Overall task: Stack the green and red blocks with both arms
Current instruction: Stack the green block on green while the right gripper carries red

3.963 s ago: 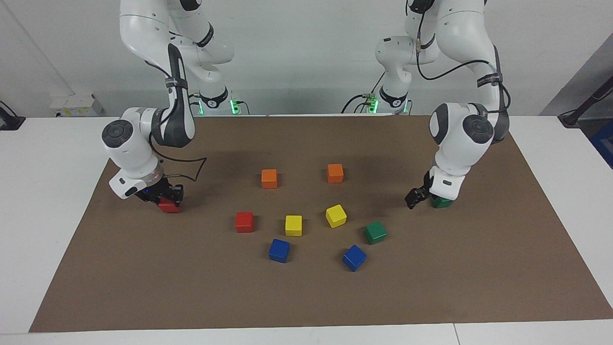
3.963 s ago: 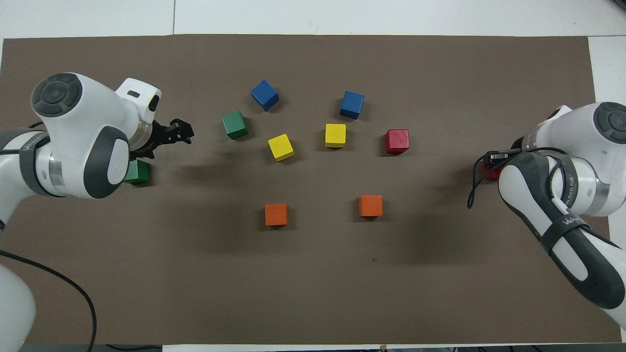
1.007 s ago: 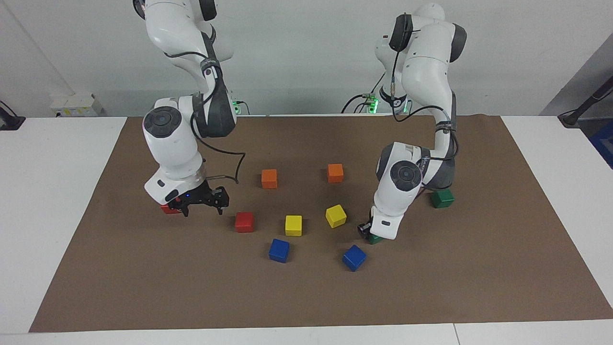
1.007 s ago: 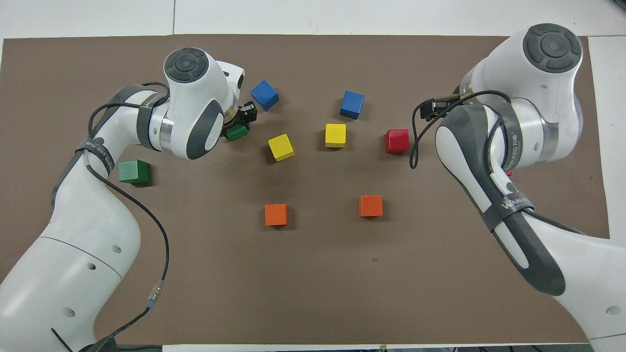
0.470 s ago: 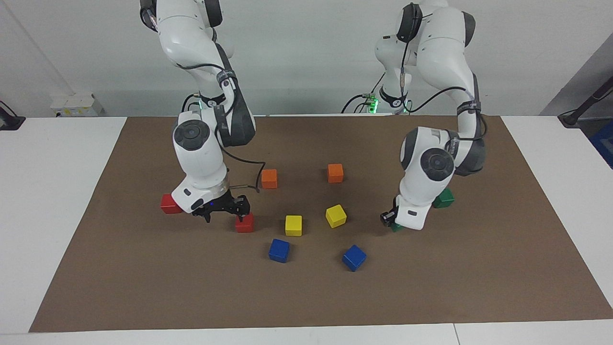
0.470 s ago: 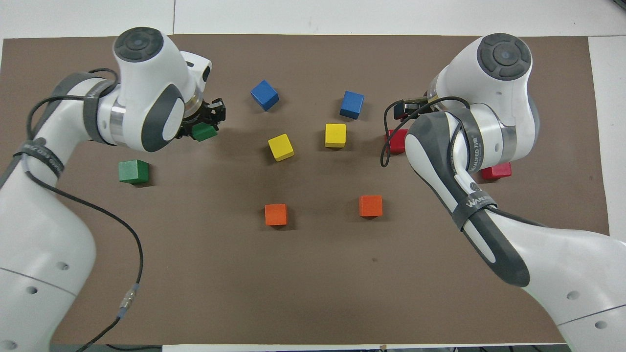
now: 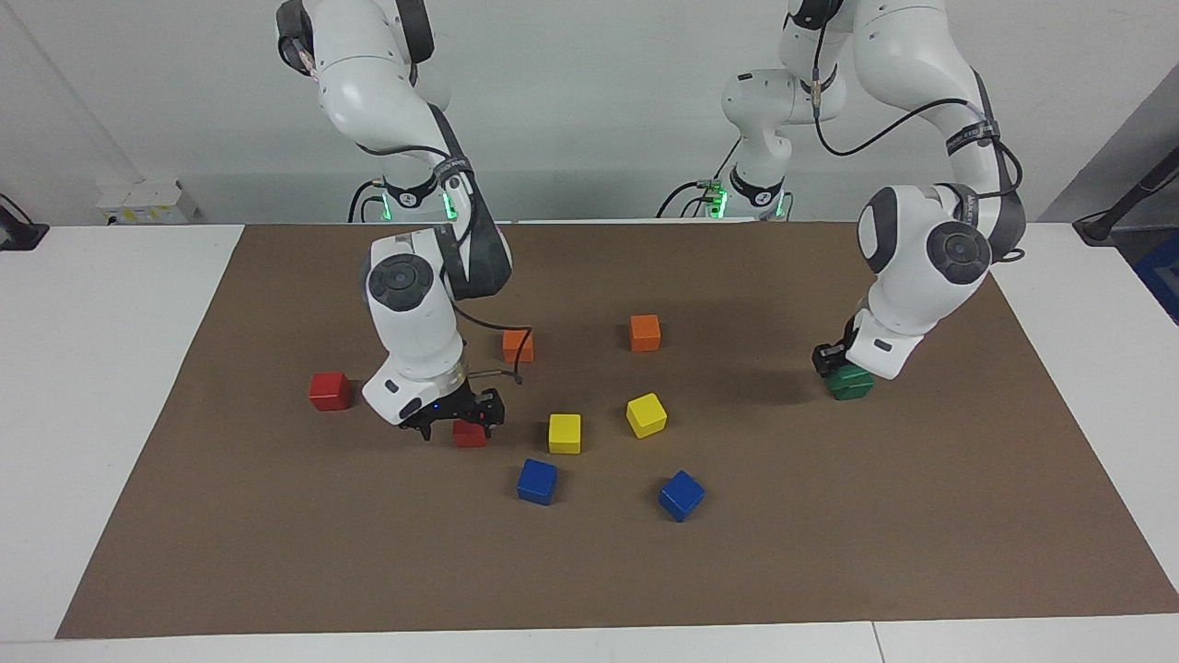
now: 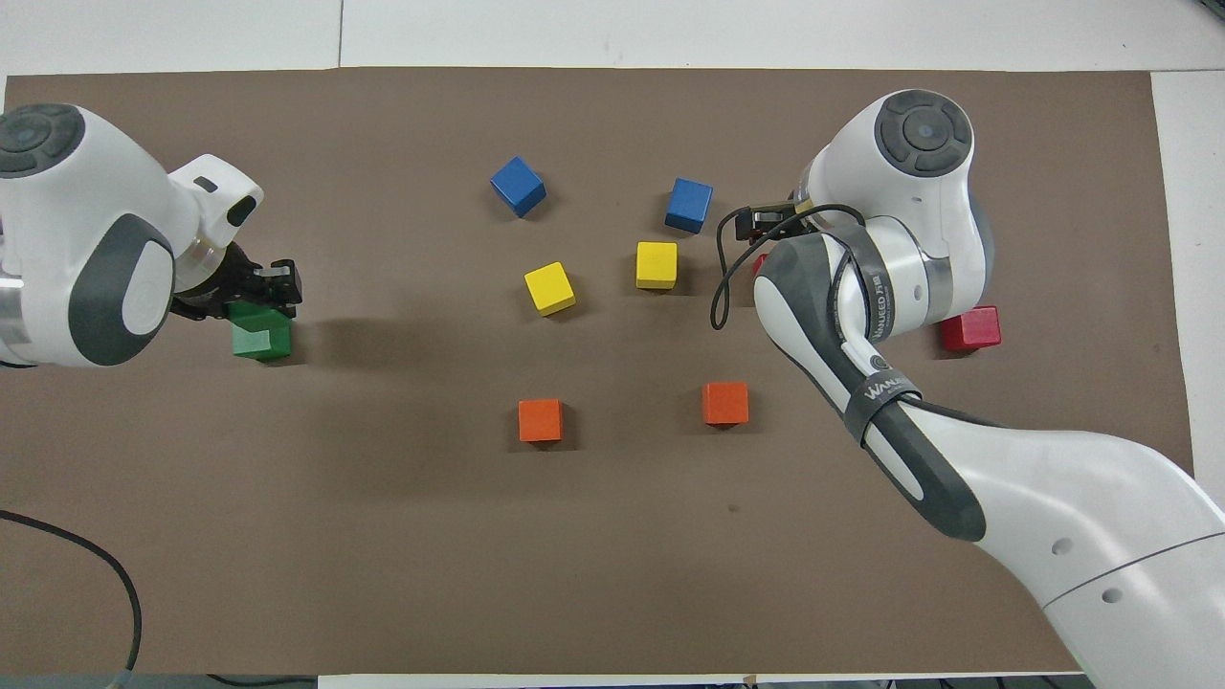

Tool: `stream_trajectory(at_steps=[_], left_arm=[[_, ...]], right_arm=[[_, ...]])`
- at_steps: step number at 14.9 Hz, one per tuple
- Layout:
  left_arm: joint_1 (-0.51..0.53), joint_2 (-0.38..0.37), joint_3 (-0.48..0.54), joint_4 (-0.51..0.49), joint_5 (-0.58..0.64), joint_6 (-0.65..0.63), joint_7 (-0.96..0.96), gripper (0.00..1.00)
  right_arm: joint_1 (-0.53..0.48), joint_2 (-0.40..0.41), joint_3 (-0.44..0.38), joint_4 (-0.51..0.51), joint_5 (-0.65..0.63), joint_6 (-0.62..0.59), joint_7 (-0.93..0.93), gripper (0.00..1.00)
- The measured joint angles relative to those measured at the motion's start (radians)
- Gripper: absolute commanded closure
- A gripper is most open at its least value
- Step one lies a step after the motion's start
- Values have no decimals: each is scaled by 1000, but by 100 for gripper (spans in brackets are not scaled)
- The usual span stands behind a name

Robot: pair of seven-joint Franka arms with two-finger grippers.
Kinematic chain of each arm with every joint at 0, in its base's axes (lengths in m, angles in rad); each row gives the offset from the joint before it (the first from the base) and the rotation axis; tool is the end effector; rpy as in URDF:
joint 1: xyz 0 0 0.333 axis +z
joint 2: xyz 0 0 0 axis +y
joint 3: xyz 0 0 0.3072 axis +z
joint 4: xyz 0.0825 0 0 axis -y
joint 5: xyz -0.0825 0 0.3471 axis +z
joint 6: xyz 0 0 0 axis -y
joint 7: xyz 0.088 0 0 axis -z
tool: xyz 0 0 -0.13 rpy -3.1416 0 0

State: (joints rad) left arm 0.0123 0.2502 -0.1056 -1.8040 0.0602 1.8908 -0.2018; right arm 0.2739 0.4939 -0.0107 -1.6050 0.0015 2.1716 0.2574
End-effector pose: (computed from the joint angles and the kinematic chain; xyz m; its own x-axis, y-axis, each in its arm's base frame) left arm 0.5657 -0.0441 0.3801 0.9842 0.0895 -0.1526 0.0813 -0.9949 -0.0590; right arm 0.6340 0.1718 0.3375 0.9974 0.0059 0.0712 0.0070 -0.9999 -0.0148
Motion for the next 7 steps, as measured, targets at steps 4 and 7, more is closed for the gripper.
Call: stream_trajectory(at_steps=[4, 7], left_arm=[[21, -8, -1, -20, 0, 2, 136, 100], [40, -12, 0, -48, 0, 32, 185, 100]], right_arm=[[19, 15, 10, -14, 1, 20, 29, 0], [15, 18, 7, -36, 1, 35, 29, 0]])
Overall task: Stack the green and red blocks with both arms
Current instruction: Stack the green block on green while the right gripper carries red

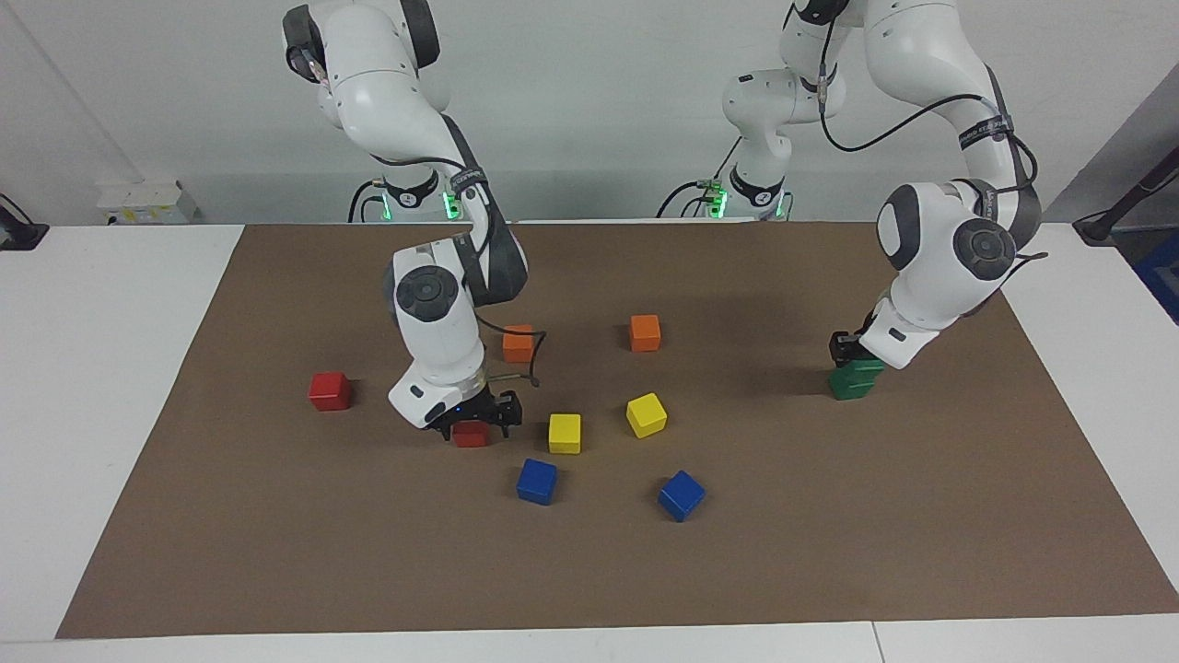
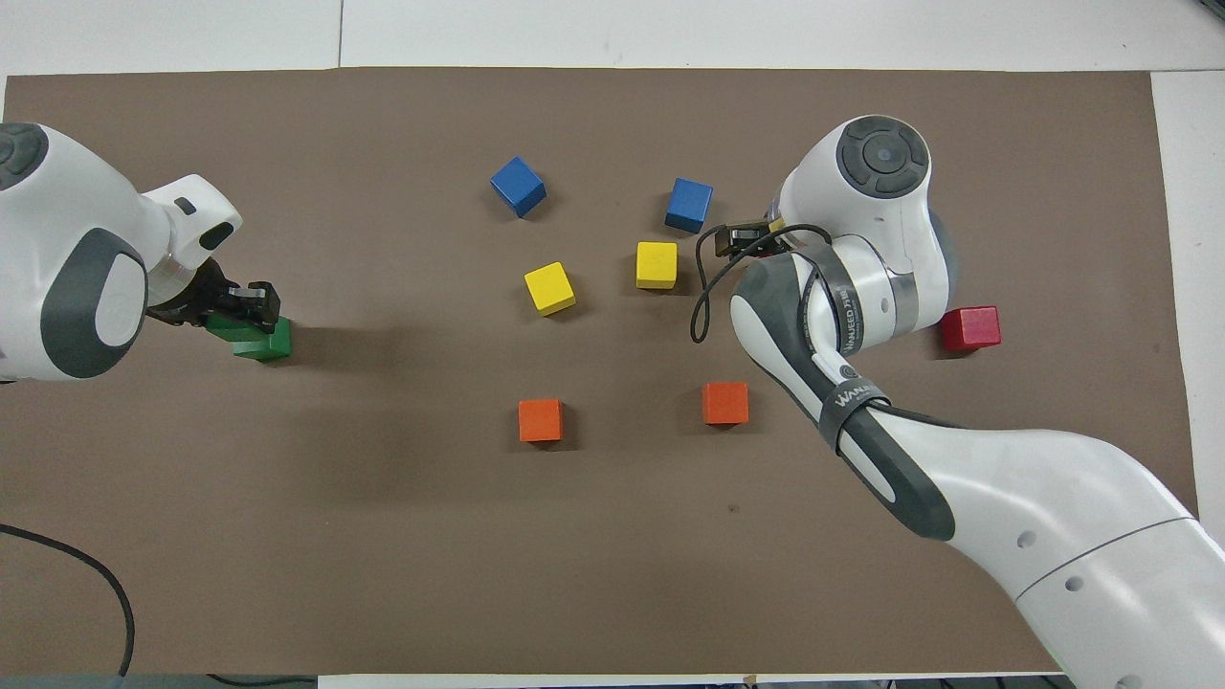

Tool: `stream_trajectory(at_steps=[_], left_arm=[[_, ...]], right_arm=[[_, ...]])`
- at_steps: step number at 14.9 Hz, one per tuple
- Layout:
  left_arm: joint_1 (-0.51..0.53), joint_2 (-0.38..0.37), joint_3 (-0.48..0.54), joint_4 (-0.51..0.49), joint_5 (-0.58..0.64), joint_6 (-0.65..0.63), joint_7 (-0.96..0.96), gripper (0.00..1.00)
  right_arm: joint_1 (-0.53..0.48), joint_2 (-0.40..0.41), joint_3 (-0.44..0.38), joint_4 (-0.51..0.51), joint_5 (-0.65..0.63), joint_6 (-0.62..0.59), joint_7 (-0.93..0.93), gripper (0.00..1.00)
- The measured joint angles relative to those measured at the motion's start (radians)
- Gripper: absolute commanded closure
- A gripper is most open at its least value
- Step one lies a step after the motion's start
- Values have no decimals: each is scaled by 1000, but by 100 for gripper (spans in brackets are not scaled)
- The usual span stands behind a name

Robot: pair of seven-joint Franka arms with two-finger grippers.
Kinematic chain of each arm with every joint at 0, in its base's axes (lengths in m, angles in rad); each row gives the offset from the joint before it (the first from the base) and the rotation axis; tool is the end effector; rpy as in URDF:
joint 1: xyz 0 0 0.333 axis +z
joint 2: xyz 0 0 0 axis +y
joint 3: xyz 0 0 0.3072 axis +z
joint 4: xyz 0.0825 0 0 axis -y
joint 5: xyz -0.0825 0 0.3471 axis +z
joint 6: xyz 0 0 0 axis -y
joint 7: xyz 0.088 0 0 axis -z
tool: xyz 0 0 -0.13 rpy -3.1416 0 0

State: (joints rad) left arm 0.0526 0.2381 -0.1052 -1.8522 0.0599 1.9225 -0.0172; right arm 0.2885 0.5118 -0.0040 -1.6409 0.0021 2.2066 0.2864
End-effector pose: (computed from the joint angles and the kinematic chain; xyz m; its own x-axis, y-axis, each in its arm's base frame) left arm 0.5596 -0.0214 0.3692 0.9846 -0.0565 -0.1652 -0.0623 -0.9976 -0.0301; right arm 0.6262 0.1836 0.3135 0.9987 -0.0029 0.0517 -0.0021 -0.9999 -0.0150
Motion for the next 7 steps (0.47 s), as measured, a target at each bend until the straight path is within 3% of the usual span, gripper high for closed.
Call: stream_trajectory(at_steps=[7], left_arm=[[48, -2, 0, -26, -6, 27, 3, 100]], right_arm=[[-22, -1, -2, -36, 0, 0, -15, 0]])
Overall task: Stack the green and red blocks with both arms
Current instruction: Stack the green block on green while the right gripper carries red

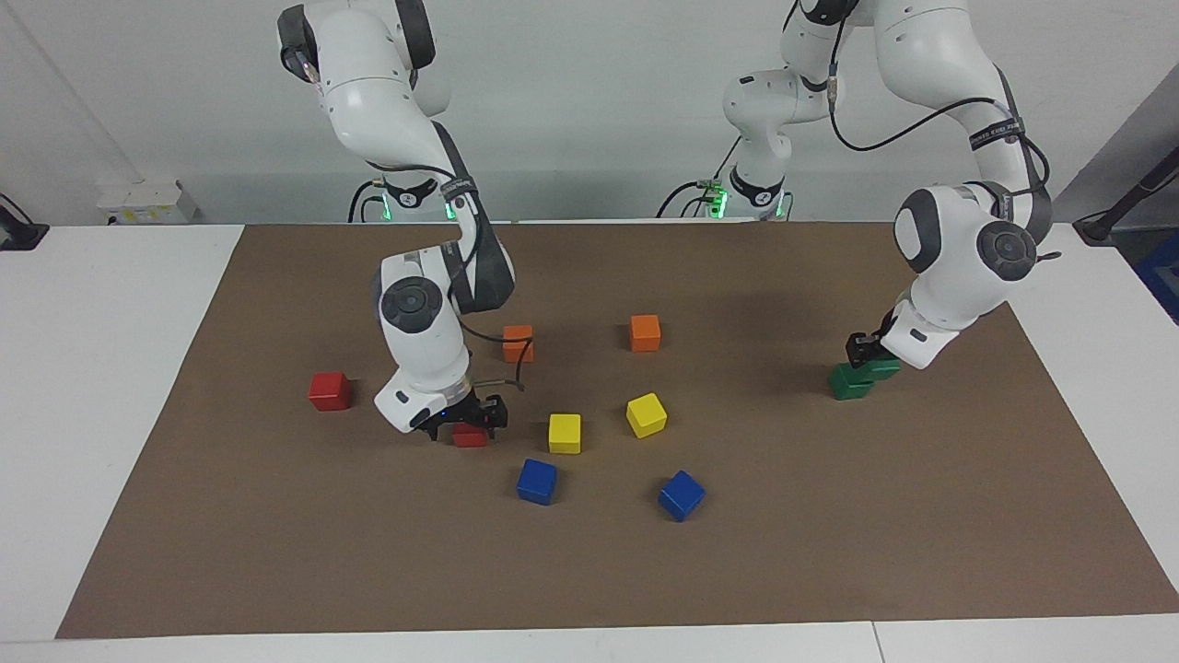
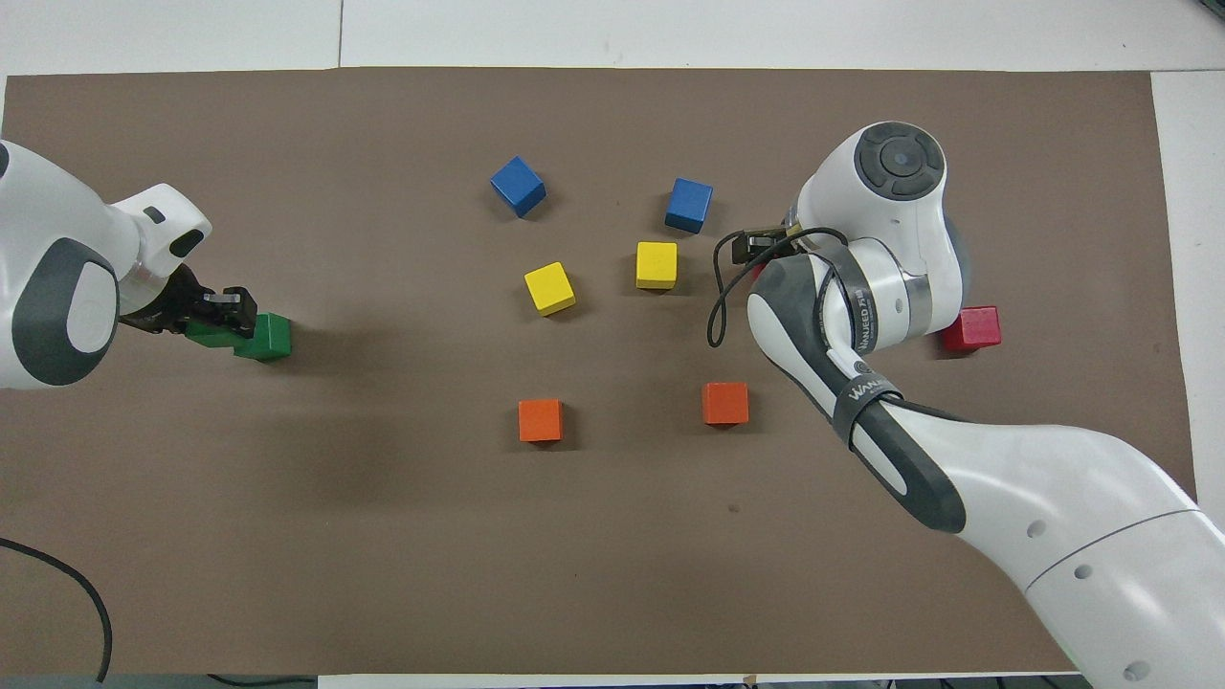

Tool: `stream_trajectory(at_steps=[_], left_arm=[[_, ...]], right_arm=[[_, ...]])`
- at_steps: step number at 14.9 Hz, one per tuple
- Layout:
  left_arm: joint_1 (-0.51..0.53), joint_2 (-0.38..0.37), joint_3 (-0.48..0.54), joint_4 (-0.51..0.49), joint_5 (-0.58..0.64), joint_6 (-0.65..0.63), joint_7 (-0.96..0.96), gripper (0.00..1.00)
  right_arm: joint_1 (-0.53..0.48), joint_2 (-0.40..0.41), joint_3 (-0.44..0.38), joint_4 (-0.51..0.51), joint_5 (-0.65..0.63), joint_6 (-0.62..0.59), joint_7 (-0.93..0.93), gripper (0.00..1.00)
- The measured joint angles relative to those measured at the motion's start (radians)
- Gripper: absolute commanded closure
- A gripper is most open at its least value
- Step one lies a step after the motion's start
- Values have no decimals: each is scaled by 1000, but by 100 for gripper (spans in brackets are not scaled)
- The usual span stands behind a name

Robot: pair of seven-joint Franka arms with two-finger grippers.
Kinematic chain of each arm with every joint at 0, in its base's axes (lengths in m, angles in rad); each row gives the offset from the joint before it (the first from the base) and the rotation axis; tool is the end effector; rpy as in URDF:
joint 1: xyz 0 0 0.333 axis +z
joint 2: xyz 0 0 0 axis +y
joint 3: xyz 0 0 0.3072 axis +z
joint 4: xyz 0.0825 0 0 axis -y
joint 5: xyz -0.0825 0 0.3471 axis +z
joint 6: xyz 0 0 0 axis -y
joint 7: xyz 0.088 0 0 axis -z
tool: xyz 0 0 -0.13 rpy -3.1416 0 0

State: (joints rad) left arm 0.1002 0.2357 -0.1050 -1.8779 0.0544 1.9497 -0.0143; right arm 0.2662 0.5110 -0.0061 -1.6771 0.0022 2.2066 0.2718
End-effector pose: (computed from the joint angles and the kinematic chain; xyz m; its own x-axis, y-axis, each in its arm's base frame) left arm 0.5574 0.0044 0.3619 0.9868 -0.0117 -0.1615 -0.0158 -0.9996 -0.0244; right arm 0.6216 0.1660 0.2986 0.9998 -0.0122 0.0181 -0.0121 -0.9999 -0.0038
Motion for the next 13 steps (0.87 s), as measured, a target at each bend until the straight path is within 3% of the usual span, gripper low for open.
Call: stream_trajectory(at_steps=[5, 6, 8, 9, 13], left_arm=[[12, -15, 0, -51, -47, 62, -15, 100], [13, -19, 0, -63, -55, 68, -15, 100], [13, -26, 0, -75, -59, 77, -19, 100], [13, -28, 0, -78, -61, 77, -22, 100], [13, -29, 0, -80, -68, 80, -38, 100]], right_arm=[[3, -1, 2, -15, 0, 0, 0, 2], [3, -2, 3, -17, 0, 0, 0, 13], [4, -2, 5, -21, 0, 1, 0, 79], [5, -3, 5, -22, 0, 1, 0, 100], [5, -4, 6, -23, 0, 1, 0, 100]])
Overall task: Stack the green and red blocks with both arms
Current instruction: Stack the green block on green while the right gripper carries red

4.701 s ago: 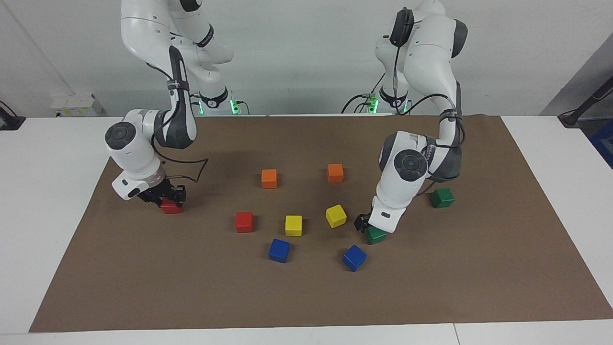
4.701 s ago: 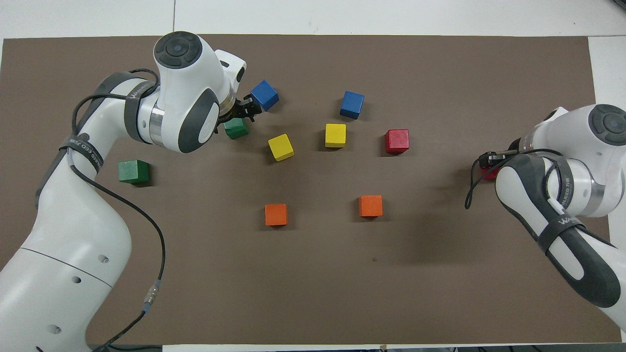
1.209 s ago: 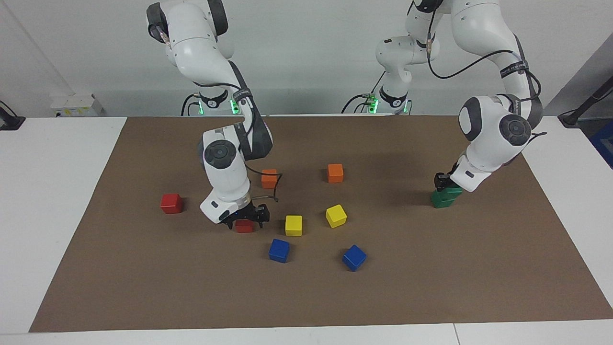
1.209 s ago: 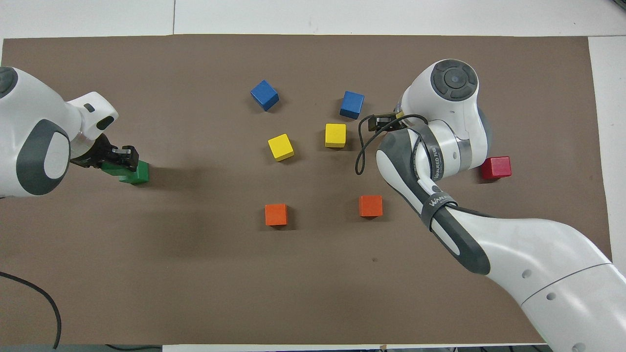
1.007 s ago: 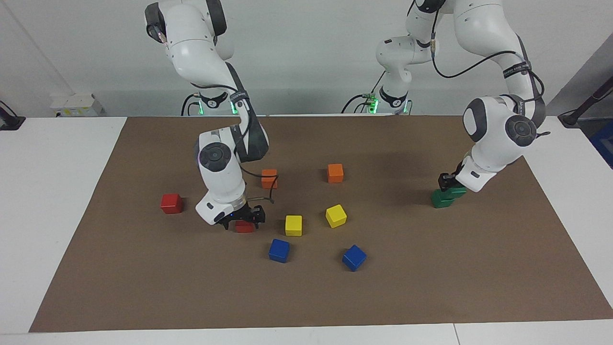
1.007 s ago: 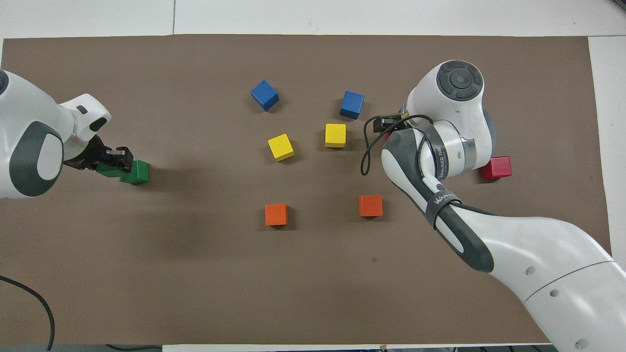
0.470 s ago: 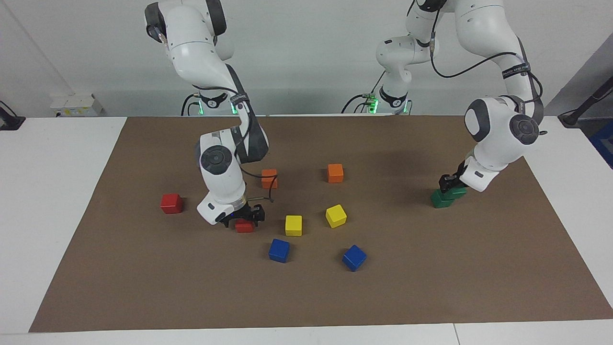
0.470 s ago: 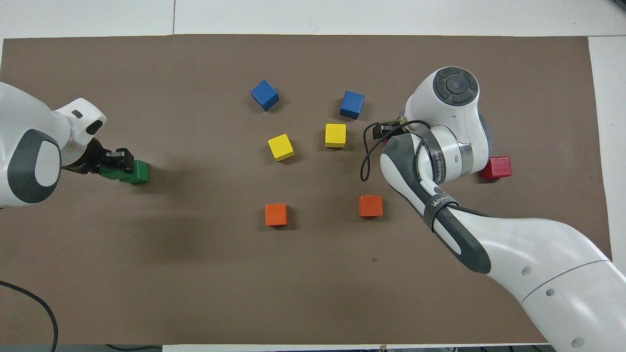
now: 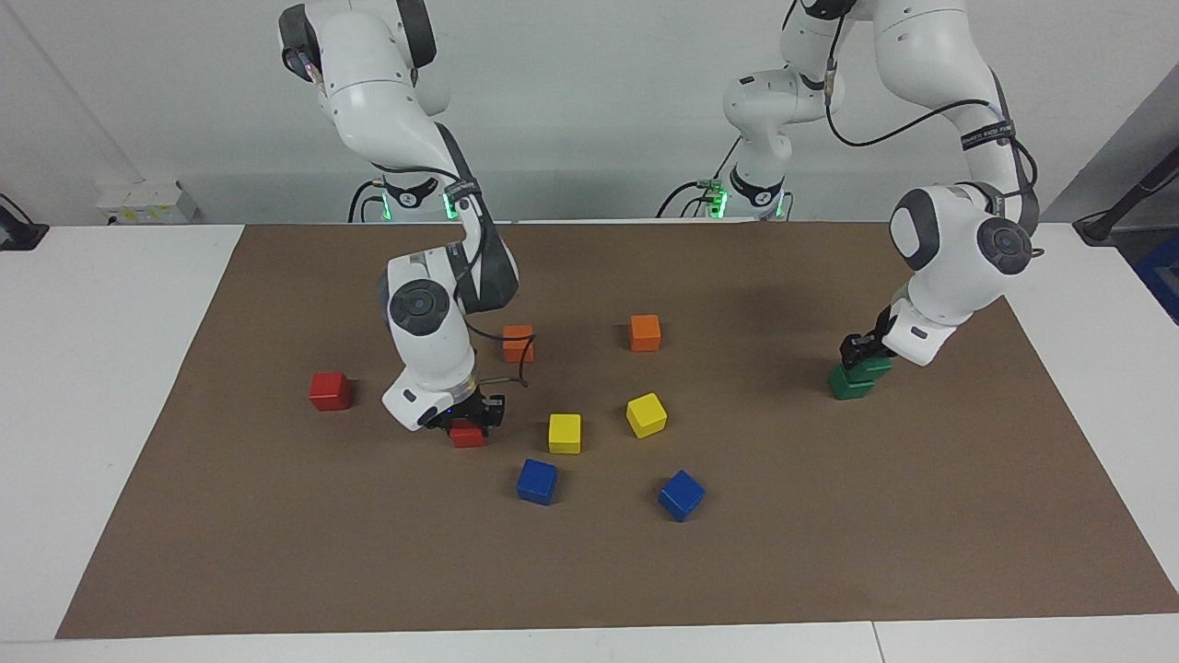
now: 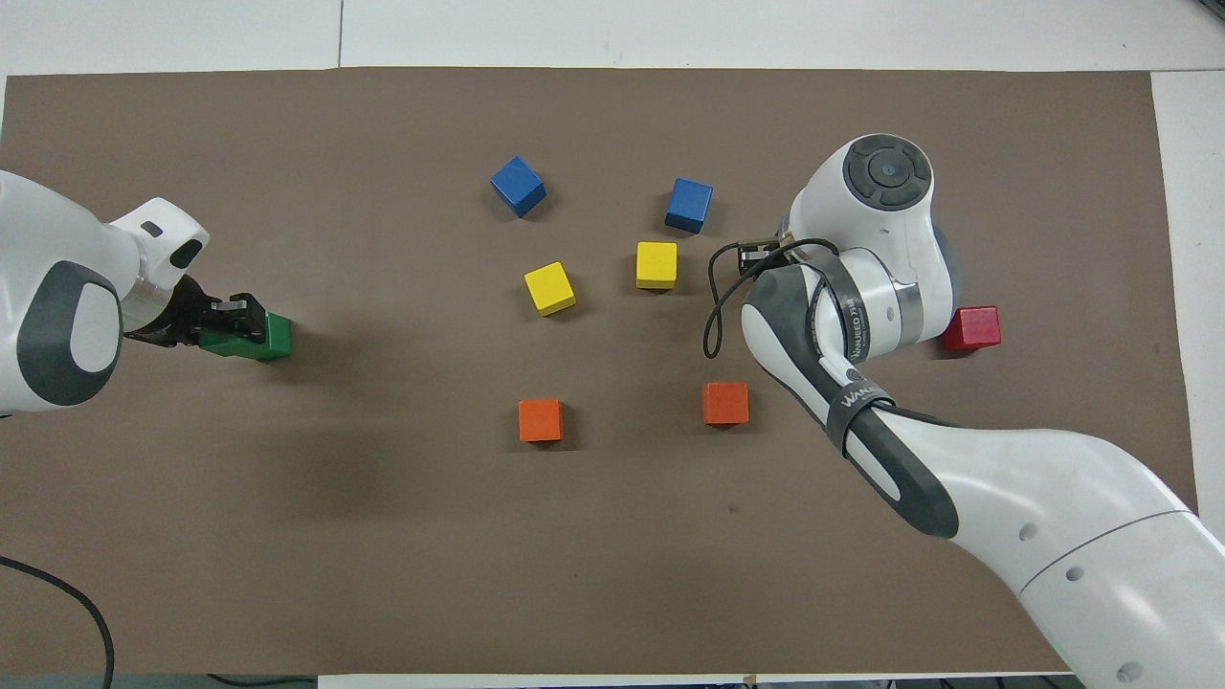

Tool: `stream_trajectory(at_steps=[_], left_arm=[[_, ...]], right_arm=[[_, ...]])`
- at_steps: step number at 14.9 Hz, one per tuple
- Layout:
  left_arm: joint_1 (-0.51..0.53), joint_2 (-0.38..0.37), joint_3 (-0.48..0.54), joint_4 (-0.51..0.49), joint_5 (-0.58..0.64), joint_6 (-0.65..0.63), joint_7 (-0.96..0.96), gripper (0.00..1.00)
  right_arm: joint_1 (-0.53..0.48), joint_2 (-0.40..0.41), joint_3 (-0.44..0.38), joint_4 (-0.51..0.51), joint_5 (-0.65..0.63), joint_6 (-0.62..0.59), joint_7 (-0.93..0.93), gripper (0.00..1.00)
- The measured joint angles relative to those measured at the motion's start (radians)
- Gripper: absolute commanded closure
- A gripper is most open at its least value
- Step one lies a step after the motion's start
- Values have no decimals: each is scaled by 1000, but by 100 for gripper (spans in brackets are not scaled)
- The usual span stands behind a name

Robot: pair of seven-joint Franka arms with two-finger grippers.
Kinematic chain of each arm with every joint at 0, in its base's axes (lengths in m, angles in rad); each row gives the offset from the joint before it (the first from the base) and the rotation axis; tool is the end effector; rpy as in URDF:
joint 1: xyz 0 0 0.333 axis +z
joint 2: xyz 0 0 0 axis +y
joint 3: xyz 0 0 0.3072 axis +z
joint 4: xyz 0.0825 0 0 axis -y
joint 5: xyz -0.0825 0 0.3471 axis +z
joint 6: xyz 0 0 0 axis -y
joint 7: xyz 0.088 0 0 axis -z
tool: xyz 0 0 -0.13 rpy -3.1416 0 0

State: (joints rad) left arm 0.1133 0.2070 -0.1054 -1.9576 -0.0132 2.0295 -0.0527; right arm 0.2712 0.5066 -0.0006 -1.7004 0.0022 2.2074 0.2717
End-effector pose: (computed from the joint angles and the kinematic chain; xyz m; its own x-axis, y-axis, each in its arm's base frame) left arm 0.5474 0.0049 0.3508 0.9886 0.0656 -0.1352 0.0697 -0.9972 0.0255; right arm 0.6142 0.1705 0.2918 1.0000 -0.0023 0.0000 -0.0023 -1.0000 -0.0015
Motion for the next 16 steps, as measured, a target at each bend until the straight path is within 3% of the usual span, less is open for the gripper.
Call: stream_trajectory(at_steps=[6, 9, 12, 16], left_arm=[[0, 0, -3, -11, -1, 19, -2, 100], [-1, 0, -4, -15, -1, 22, -2, 100], [-1, 0, -6, -15, -1, 26, -2, 100], [-1, 0, -7, -15, -1, 28, -2, 100]], right_arm=[[-42, -43, -10, 109, 0, -145, -12, 100], [-110, -101, -12, 113, 0, -194, -129, 100], [-165, -159, -12, 51, 0, -219, -188, 100], [-198, -279, -13, -127, 0, -220, -208, 100]])
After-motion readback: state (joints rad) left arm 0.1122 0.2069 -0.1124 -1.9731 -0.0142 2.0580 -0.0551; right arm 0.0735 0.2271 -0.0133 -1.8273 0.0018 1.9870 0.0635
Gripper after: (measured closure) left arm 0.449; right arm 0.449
